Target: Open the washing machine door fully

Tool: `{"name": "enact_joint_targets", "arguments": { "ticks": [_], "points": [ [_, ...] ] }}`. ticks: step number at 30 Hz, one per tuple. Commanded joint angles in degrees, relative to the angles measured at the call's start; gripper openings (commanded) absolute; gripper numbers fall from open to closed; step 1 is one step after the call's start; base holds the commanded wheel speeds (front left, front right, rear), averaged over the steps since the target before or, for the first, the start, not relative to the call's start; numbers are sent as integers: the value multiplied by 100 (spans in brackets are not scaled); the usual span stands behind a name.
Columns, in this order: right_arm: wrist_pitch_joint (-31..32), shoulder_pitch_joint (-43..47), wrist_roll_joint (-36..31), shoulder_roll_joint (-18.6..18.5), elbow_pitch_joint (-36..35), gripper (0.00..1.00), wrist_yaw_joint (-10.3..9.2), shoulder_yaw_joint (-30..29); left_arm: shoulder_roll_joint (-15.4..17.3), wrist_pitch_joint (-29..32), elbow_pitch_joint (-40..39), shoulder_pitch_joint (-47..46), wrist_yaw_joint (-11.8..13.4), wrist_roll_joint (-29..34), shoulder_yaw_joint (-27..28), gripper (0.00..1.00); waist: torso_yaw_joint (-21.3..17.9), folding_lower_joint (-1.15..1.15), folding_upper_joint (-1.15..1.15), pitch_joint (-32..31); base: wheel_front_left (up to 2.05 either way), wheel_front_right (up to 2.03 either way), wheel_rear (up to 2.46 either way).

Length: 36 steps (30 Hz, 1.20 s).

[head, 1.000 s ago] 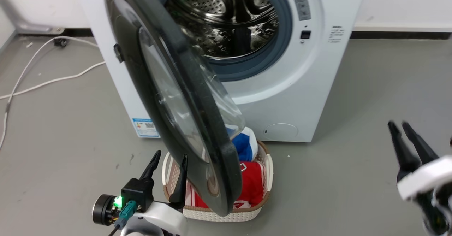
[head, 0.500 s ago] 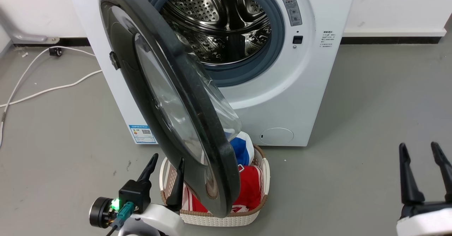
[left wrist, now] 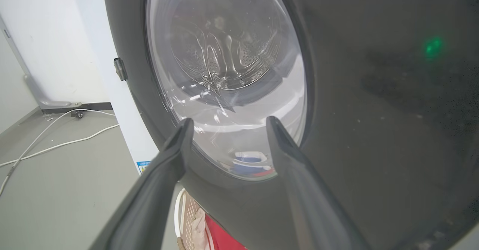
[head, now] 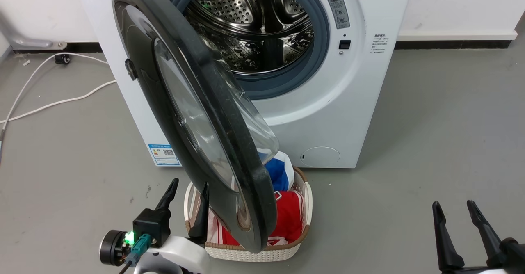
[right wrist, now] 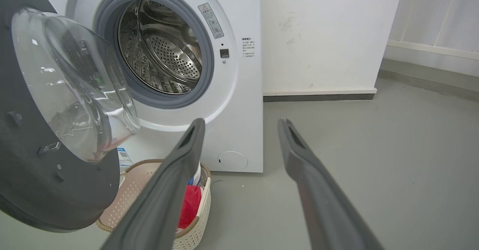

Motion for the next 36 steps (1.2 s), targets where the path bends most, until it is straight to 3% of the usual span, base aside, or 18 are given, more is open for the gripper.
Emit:
{"name": "enact_joint_targets", "arguments": {
  "ticks": [1, 9, 10, 11, 12, 22, 36],
  "points": [
    [-13, 45, -19, 34, 9, 100, 1, 19, 27, -41, 4, 2, 29, -32, 10, 100, -2, 0, 0, 1, 0, 0, 0],
    [14, 15, -114, 64, -39, 100, 1, 43, 43, -40, 10, -26, 59, -76, 4, 100, -11, 0, 0, -1, 0, 0, 0],
    [22, 13, -124, 67, -47, 100, 1, 46, 40, -43, -3, -31, 68, -87, 13, 76, -14, 0, 0, -2, 0, 0, 0],
    [30, 10, -130, 69, -49, 100, 1, 47, 43, -46, -12, -34, 72, -86, 12, 31, -17, 0, 0, -1, 0, 0, 0],
    [36, 8, -149, 70, -51, 100, 1, 47, 49, -44, -16, -32, 73, -84, 9, 1, -20, 0, 0, -4, 0, 0, 0],
    [80, 0, -184, 79, -126, 100, 1, 51, 97, 10, -280, -178, 144, -196, 115, 0, -26, 0, 0, 0, 0, 0, 0],
    [77, -37, -95, 80, -139, 100, 1, 88, 231, 118, -2225, -816, 449, -84, 346, 0, -5, 0, 0, 10, 0, 0, 0]
  ]
}}
